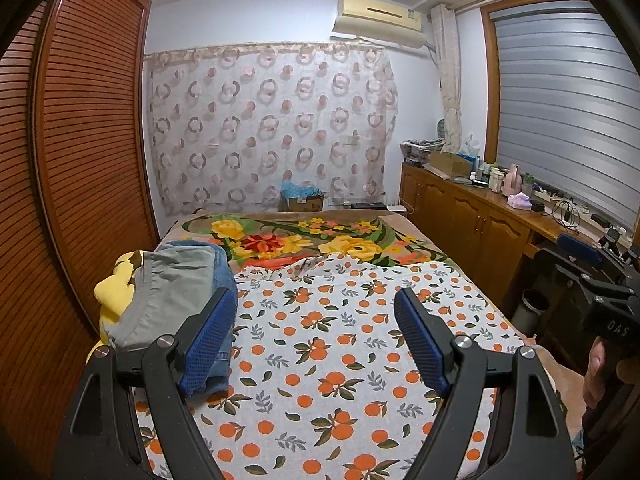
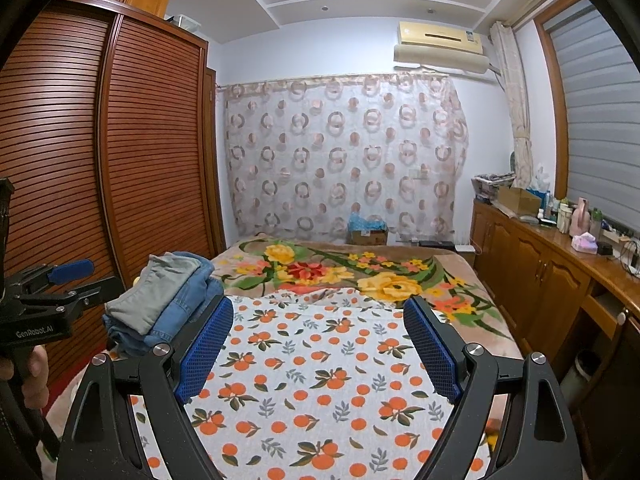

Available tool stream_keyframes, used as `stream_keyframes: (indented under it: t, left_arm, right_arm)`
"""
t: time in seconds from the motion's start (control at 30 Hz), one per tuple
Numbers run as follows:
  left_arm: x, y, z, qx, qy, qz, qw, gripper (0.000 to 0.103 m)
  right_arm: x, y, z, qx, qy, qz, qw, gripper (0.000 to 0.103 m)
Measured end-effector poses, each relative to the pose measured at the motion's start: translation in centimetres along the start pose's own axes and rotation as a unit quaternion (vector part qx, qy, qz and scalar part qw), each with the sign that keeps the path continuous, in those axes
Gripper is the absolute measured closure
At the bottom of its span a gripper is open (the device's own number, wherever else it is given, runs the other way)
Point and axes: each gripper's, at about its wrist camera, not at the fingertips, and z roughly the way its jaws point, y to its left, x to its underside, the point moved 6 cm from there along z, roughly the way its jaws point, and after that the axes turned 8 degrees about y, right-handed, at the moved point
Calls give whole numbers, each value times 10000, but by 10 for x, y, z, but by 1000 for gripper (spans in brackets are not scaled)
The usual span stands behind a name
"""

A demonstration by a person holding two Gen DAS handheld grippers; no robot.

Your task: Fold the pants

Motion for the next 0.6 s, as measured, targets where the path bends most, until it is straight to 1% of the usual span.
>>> stream_keyframes:
  t: [0.1, 0.6]
  left_arm:
    - [5, 5, 0, -6, 8, -5, 10000, 21]
    - [2, 3, 1, -7, 6, 2, 10000, 21]
  right_arm:
    - [1, 0, 0, 0, 13, 4, 10000, 15]
    - [2, 1, -1, -2, 38, 6, 10000, 15]
